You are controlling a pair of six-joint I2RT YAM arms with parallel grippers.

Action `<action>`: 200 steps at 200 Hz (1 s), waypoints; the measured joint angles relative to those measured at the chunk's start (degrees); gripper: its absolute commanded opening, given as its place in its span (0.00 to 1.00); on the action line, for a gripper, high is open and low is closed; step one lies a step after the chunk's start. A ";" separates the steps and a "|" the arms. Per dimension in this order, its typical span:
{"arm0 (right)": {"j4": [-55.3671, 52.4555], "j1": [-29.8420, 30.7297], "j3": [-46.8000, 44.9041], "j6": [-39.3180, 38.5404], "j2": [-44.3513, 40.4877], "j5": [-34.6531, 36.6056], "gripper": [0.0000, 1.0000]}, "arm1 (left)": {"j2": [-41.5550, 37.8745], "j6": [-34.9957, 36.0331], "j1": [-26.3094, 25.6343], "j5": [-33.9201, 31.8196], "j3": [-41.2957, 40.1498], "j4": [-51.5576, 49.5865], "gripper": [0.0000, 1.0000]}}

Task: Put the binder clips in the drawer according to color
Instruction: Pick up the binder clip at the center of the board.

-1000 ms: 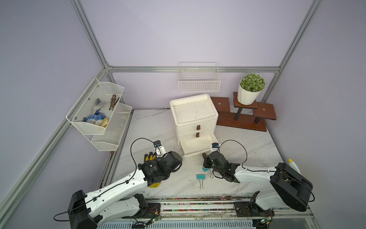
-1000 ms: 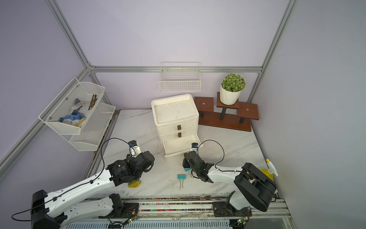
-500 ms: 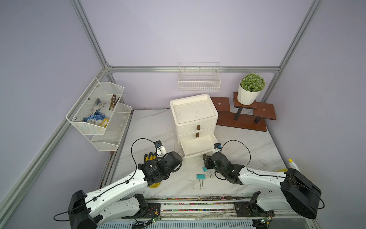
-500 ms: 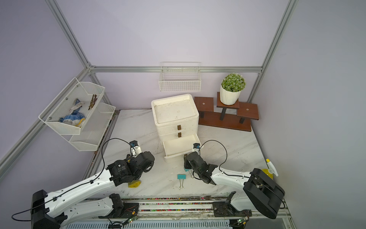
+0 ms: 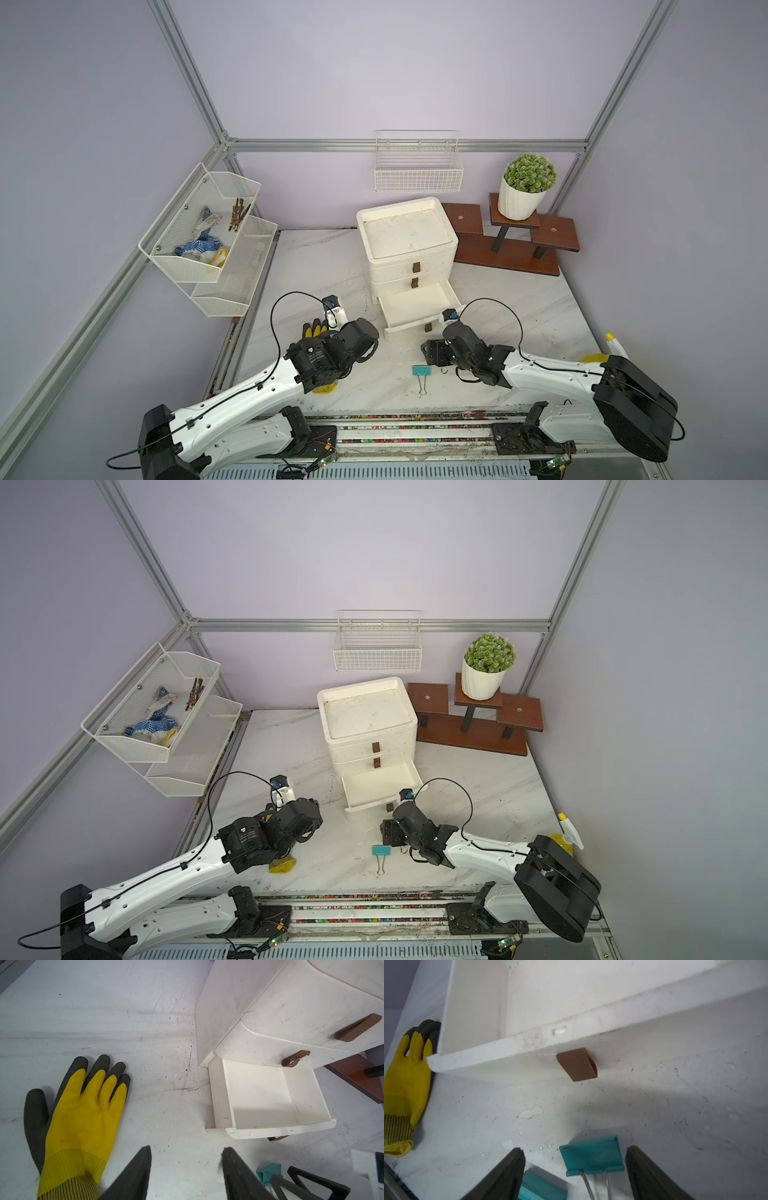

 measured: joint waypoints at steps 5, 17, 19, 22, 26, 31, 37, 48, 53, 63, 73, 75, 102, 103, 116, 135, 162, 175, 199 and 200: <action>-0.46 0.00 0.46 -0.39 1.31 -0.04 0.80 | 0.00 -0.02 0.00 0.02 0.00 -0.04 0.59; -1.73 0.00 2.01 -1.11 4.81 0.20 0.80 | 0.00 0.00 0.00 0.13 0.00 -0.09 0.59; -1.92 0.00 2.34 -1.29 5.35 0.46 0.80 | 0.00 -0.02 0.00 0.15 0.00 -0.09 0.59; -1.95 0.00 2.75 -1.55 5.95 0.81 0.80 | 0.00 -0.02 0.00 0.17 0.00 -0.13 0.59; -2.03 0.04 3.43 -1.75 6.58 1.16 0.80 | 0.02 0.00 0.00 0.22 0.00 -0.20 0.59; -2.12 0.07 3.87 -1.88 6.99 1.44 0.80 | 0.04 0.00 0.00 0.22 0.00 -0.31 0.59; -2.16 0.13 4.07 -2.08 7.17 1.62 0.79 | 0.04 -0.02 0.00 0.26 0.00 -0.44 0.59; -2.67 0.13 3.93 -2.34 6.99 1.97 0.75 | 0.02 -0.02 0.00 0.28 0.00 -0.70 0.59; -2.91 0.15 3.93 -2.43 6.93 2.14 0.71 | 0.02 -0.02 0.00 0.31 0.00 -0.79 0.59; -3.26 0.15 3.93 -2.73 6.93 2.56 0.68 | 0.02 -0.02 0.00 0.31 0.00 -0.96 0.59; -3.61 0.15 3.93 -2.95 6.93 2.86 0.68 | 0.00 -0.02 0.00 0.31 0.00 -1.11 0.59; -3.65 0.17 3.93 -3.04 6.93 2.95 0.68 | 0.00 -0.02 0.00 0.31 0.00 -1.14 0.59; -4.94 1.42 3.96 -3.54 6.91 4.85 0.71 | 0.00 -0.02 0.00 0.31 0.07 -1.18 0.59; -4.98 1.49 3.96 -3.54 6.91 4.92 0.71 | 0.00 -0.02 0.00 0.31 0.07 -1.18 0.59; -5.68 2.16 3.98 -3.78 6.91 6.05 0.72 | 0.00 -0.02 0.00 0.33 0.37 -1.29 0.59; -6.25 2.95 4.00 -4.17 6.93 7.30 0.68 | 0.00 -0.02 0.00 0.31 0.98 -1.31 0.59; -6.95 3.21 4.11 -4.37 7.02 9.14 0.28 | 0.00 -0.04 0.00 0.44 1.31 -1.33 0.59; -7.15 3.30 4.11 -4.44 6.60 9.68 0.14 | 0.09 -0.04 0.00 0.76 1.31 -1.38 0.59; -9.81 3.37 4.46 -3.98 2.47 11.26 0.12 | 0.68 -0.11 0.00 1.84 1.31 -1.38 0.59; -10.08 3.37 4.55 -3.96 2.10 11.41 0.12 | 0.72 -0.13 0.00 1.90 1.31 -1.38 0.59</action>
